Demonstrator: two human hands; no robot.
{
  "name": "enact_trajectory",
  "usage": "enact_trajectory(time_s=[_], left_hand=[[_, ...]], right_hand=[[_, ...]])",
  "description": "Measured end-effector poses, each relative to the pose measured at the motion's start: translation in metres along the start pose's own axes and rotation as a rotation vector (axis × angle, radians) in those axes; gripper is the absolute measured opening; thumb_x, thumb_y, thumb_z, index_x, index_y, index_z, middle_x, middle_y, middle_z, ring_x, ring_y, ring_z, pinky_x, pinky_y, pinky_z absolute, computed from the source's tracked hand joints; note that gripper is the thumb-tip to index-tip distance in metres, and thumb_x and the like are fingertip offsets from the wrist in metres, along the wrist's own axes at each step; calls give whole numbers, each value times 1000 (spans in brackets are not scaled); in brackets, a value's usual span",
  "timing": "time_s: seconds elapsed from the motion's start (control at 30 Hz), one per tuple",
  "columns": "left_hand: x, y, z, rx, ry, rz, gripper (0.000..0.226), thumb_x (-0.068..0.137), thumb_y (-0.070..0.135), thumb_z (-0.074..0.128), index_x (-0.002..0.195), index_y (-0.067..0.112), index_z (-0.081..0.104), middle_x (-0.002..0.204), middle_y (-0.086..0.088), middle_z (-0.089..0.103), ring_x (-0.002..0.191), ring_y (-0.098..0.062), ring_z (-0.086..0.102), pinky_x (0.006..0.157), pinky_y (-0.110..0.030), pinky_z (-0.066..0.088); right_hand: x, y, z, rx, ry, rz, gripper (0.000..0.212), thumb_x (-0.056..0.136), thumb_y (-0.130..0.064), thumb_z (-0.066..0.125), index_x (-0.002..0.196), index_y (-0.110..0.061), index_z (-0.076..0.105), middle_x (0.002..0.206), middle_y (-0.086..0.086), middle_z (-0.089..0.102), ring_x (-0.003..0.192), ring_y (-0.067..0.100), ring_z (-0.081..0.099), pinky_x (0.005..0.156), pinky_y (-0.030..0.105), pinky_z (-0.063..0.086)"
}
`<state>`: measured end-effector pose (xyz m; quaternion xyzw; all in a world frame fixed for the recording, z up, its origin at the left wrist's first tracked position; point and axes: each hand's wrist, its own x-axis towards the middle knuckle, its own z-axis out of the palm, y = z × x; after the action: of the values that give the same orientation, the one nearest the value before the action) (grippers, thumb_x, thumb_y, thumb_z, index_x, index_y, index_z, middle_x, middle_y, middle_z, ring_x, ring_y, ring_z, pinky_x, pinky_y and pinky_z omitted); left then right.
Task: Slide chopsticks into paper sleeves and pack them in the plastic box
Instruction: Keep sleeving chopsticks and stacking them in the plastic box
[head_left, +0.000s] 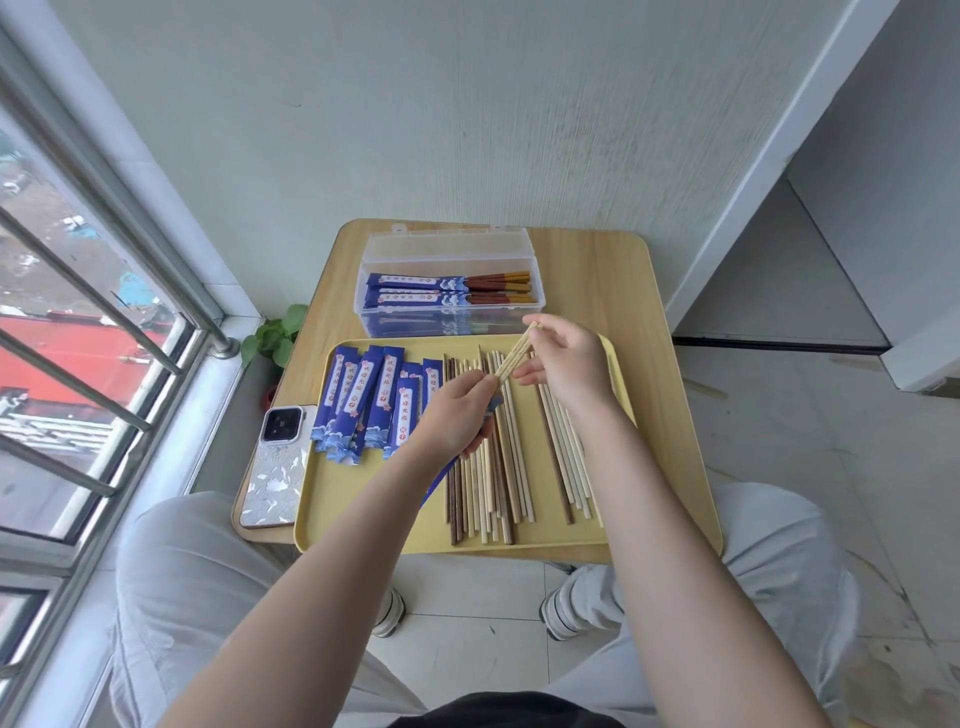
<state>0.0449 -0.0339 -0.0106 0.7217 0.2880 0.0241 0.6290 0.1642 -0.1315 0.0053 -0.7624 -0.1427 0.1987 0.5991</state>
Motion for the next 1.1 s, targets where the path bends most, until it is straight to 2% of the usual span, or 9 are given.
enact_trajectory(time_s=[0.13,0.23,0.33,0.47,0.6,0.77,0.93,1.03,1.1], left_hand=[[16,18,-9,136,-3,11,36,105,37,40,82,14,56,62,-5,57,48,-25,52,49,-32,43],[34,37,-16,309,140,121,32,104,39,41,112,16,62,95,-2,70,79,-18,67,71,-33,51],[60,47,-34,428,391,283,41,101,38,47,137,18,52,137,-1,55,125,-18,51,107,-43,41],[92,43,-58,412,415,267,44,101,38,48,141,19,51,149,-2,46,138,-22,40,114,-49,34],[118,31,-70,666,397,196,50,103,35,46,150,19,42,161,-5,29,150,-25,21,122,-47,20],[134,13,-77,926,391,119,50,105,36,35,153,22,35,160,-6,32,151,-26,18,122,-46,16],[142,-1,-77,1084,329,64,56,103,46,18,152,26,35,161,-6,30,150,-27,19,118,-48,22],[144,1,-80,1185,267,48,76,90,59,0,150,30,37,160,-5,31,147,-31,23,115,-53,27],[145,4,-81,1142,270,8,68,97,59,9,153,29,34,161,-6,29,148,-29,22,116,-51,25]], right_hand=[[16,-9,-1,156,49,60,17,101,-9,54,113,-7,66,93,7,70,59,23,70,55,28,58],[34,-18,1,245,119,82,18,101,-9,56,114,-4,66,95,13,71,59,21,70,55,26,57],[60,-25,0,412,266,161,17,101,-8,57,116,-3,62,94,15,71,64,23,72,63,30,61],[98,-27,4,609,444,237,20,101,-2,52,119,1,59,86,17,70,72,29,74,70,35,63],[128,-22,29,535,449,269,18,101,-3,50,117,0,59,84,17,70,66,24,73,68,32,63],[139,-23,48,150,218,262,19,100,-8,48,113,-6,62,77,8,72,64,21,74,71,30,62],[137,-19,48,-680,252,-208,28,102,-13,46,123,-11,65,127,4,62,101,20,63,73,23,42],[133,-14,60,-871,7,-422,27,102,-18,44,104,-13,70,108,0,65,97,18,59,73,28,43],[129,-8,72,-1004,-184,-461,33,105,-27,38,112,-14,69,110,1,67,106,21,59,88,35,45]])
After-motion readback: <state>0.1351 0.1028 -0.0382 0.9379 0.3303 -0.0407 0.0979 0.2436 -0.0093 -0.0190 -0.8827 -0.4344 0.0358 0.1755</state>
